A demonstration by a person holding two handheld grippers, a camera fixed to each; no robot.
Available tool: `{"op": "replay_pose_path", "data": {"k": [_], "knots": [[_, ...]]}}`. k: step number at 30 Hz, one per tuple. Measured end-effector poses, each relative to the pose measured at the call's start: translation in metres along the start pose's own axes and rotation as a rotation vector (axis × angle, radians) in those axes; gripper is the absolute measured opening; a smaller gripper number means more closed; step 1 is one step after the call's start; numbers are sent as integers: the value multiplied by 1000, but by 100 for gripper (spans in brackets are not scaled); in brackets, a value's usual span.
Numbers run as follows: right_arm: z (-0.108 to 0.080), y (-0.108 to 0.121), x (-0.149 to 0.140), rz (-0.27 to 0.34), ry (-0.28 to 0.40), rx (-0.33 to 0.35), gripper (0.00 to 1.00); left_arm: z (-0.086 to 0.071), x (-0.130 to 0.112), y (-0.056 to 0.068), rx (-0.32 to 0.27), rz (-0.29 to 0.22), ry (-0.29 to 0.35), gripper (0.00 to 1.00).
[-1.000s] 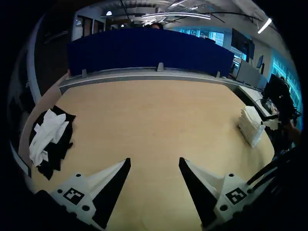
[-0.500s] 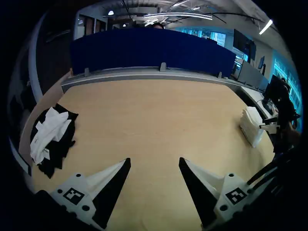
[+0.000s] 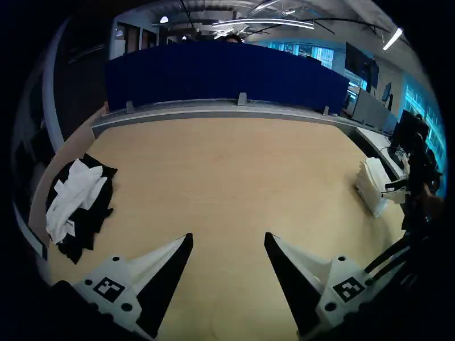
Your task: Fold towel
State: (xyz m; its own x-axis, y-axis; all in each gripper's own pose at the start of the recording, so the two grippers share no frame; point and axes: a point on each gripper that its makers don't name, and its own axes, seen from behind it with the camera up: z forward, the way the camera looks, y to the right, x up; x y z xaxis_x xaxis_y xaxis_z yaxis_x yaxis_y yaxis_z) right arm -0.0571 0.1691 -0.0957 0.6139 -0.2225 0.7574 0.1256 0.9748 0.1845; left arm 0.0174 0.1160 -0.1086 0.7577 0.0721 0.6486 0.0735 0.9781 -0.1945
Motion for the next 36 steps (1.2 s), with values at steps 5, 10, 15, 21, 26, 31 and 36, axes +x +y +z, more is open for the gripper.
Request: {"op": "replay_pose_path", "data": {"k": [5, 10, 15, 21, 26, 31, 36], "knots": [[-2, 1, 7, -2, 8, -3, 91, 0, 0, 0, 1, -3, 1, 93], [-16, 2, 31, 14, 73, -15, 91, 1, 4, -1, 4, -5, 9, 93], [-24, 5, 48, 30, 112, -19, 91, 4, 6, -2, 3, -13, 12, 93], [-19, 10, 63, 25, 126, -19, 91, 4, 5, -2, 5, -16, 13, 93], [-4, 19, 80, 12, 126, -18, 91, 0, 4, -4, 18, -19, 12, 93], [15, 29, 94, 11, 119, -13, 91, -2, 3, -8, 36, -33, 10, 93], [34, 37, 100, 22, 100, -4, 91, -3, 2, -11, 55, -44, 10, 93]]}}
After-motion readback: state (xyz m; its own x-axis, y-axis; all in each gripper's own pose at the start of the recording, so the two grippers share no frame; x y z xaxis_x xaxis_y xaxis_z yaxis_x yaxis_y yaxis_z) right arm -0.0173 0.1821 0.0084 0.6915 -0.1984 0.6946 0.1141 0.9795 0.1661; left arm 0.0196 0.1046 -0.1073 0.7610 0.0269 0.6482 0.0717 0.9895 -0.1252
